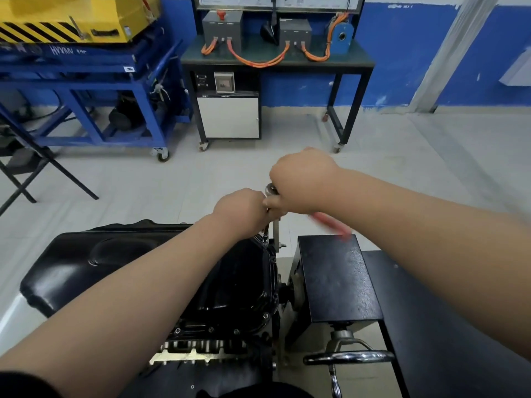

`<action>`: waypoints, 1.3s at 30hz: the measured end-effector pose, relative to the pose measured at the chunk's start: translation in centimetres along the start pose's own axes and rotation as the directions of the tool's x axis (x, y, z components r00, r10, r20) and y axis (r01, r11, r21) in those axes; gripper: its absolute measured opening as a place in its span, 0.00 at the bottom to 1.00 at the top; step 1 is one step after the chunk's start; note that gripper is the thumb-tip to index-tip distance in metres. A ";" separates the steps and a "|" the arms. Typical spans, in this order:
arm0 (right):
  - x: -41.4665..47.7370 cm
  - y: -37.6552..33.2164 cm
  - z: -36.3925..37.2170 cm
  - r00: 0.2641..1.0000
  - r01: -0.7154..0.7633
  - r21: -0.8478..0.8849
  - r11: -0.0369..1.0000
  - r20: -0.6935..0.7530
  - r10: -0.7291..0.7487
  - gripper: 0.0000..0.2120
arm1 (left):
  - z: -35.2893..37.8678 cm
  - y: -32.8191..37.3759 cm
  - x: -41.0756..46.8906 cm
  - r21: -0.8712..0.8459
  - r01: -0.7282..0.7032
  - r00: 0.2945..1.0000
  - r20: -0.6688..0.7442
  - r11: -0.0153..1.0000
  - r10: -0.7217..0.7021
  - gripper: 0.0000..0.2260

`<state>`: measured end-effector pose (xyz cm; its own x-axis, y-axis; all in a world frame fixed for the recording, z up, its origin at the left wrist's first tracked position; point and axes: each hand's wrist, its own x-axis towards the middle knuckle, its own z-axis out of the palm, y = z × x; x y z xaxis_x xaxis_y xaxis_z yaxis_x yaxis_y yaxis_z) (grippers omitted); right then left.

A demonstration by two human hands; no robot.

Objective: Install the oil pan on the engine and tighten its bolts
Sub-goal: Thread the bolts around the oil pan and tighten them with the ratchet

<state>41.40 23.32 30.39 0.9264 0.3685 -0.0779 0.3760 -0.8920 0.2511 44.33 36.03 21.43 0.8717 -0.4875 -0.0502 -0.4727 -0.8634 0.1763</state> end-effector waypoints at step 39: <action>0.8 -0.7 0.7 1.000 0.015 0.073 0.997 0.016 -0.016 0.19 | -0.4 -0.3 -0.7 -0.109 -0.041 0.998 0.044 0.993 0.046 0.14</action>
<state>41.89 24.07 29.49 0.9205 0.3785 -0.0970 0.3902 -0.9033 0.1784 43.93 36.69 21.84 0.8426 -0.5317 -0.0849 -0.4911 -0.8236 0.2839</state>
